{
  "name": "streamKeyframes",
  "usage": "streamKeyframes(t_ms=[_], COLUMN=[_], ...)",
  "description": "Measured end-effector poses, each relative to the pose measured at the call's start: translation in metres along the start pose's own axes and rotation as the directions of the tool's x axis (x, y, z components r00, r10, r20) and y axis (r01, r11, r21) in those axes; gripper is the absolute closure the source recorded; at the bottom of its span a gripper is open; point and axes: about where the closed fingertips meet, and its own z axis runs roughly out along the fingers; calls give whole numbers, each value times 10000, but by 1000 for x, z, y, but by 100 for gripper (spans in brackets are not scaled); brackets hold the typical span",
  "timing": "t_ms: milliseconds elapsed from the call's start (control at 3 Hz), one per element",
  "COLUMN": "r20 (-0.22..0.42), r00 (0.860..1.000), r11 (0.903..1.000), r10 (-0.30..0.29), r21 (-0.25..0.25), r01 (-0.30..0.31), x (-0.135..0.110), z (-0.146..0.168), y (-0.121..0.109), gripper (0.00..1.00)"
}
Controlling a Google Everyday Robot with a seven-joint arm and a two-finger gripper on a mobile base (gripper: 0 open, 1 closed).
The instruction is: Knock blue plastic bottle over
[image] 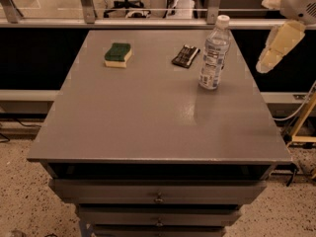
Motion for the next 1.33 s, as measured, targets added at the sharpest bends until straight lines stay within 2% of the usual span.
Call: streamKeyframes(t_ms=[333,667,1000,1333], r20=[-8,771,2723,4630], r00=[10000,9961,9485,8489], r11=[10000,9986,9825,9601], r10=[-11,429,1615,2550], r21=[21,-329,-1346,-2258], r01=[11,-405,-1287,-1652], x=[0,5,27,23], z=[-1,10,48,67], y=[0,3,12,24], gripper=[0,0,0,0])
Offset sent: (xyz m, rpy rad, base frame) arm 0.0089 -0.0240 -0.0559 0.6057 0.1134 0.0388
